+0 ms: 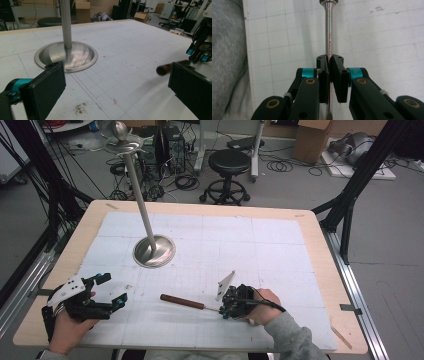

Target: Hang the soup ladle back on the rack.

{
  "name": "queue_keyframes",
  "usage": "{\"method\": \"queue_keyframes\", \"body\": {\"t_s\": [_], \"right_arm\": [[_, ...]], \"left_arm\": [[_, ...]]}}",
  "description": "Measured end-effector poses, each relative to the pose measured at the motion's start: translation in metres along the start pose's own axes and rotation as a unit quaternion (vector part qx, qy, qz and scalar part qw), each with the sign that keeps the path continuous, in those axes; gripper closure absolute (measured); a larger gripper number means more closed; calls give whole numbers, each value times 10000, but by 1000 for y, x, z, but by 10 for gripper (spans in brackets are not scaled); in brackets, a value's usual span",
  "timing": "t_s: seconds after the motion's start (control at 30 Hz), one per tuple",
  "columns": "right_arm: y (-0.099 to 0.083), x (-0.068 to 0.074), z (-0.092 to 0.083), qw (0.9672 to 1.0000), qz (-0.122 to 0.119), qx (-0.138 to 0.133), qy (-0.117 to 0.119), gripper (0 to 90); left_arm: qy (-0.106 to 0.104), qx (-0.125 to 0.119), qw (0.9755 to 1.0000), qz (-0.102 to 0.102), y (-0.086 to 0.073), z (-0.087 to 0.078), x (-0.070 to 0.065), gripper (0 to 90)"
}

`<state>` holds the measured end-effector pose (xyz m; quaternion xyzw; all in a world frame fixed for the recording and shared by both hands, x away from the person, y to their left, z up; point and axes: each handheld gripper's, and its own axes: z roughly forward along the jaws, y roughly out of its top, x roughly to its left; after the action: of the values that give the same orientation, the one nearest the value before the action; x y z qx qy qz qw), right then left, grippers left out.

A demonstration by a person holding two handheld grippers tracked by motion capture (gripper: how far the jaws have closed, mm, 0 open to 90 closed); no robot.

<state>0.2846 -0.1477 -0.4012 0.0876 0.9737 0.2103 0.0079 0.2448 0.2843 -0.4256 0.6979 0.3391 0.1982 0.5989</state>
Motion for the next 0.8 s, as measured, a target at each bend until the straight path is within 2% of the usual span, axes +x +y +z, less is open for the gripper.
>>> {"method": "queue_keyframes", "body": {"t_s": [0.17, 0.33, 0.57, 0.7, 0.8], "right_arm": [[-6, -2, -9, 9996, 77, -258, -83, 845], [-11, -4, -18, 9981, 25, -579, -188, 846], [-18, -7, -32, 9931, 59, -1110, -374, 847], [-21, -9, -38, 9901, 33, -1332, -452, 849], [-22, -9, -42, 9877, 22, -1492, -465, 849]], "left_arm": [[-24, 2, 10000, -4, 0, 1, 0, 17], [-38, 18, 10000, 25, 0, 2, 0, 17], [-41, -25, 10000, 47, 1, 1, -2, 17], [-22, -67, 9998, 163, 2, 0, -3, 17], [49, -190, 9995, 247, 4, -1, -4, 17]]}}
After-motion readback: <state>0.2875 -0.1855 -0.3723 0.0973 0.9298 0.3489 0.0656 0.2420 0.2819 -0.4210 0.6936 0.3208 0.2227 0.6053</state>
